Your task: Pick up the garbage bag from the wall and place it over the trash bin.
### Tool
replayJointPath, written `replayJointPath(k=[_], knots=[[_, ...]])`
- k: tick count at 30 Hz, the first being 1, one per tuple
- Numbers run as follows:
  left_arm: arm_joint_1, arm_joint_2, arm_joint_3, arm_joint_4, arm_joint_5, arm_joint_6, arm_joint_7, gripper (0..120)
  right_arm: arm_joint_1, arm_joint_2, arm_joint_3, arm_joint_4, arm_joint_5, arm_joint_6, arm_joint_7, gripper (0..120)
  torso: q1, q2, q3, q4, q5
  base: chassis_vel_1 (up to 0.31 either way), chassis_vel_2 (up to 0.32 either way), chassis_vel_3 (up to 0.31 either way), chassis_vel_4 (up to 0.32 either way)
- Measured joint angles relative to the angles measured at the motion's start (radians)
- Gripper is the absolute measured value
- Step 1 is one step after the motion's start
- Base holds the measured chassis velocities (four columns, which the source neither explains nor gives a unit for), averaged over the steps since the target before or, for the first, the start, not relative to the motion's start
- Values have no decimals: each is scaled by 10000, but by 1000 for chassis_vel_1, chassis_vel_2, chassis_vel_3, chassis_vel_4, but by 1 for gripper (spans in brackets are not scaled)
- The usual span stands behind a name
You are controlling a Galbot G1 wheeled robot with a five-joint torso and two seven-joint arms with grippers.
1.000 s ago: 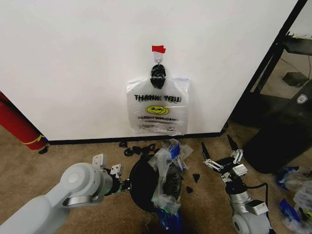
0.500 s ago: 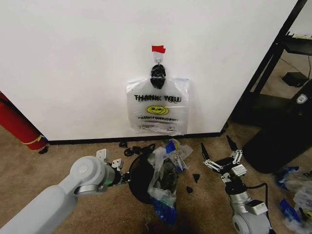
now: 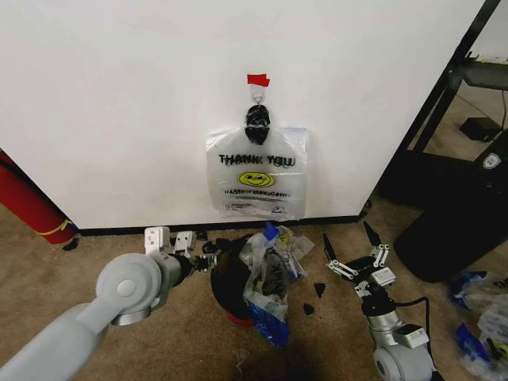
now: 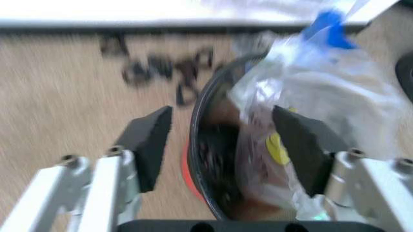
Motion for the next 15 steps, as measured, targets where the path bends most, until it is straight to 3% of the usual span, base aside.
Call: replayJointPath(k=[8, 9, 13, 15], knots=[[1167, -583, 453, -665, 5070, -876, 4906, 99, 172, 93, 127, -997, -68, 113, 76, 100, 0, 0, 0, 2, 1, 0, 0, 0, 0], [1167, -583, 453, -665, 5070, -876, 4906, 99, 172, 93, 127, -997, -68, 113, 76, 100, 0, 0, 0, 2, 1, 0, 0, 0, 0], [1365, -881, 1036, 149, 7122, -1322, 6525, 100, 225, 87, -1, -1318, -194, 143, 98, 100, 0, 0, 0, 1, 1, 0, 0, 0, 0], [1151, -972, 1324, 482, 7379, -1401, 6691, 100, 230, 89, -76, -1338, -210, 134, 107, 100, 0, 0, 0, -1, 0, 0, 0, 0, 0]])
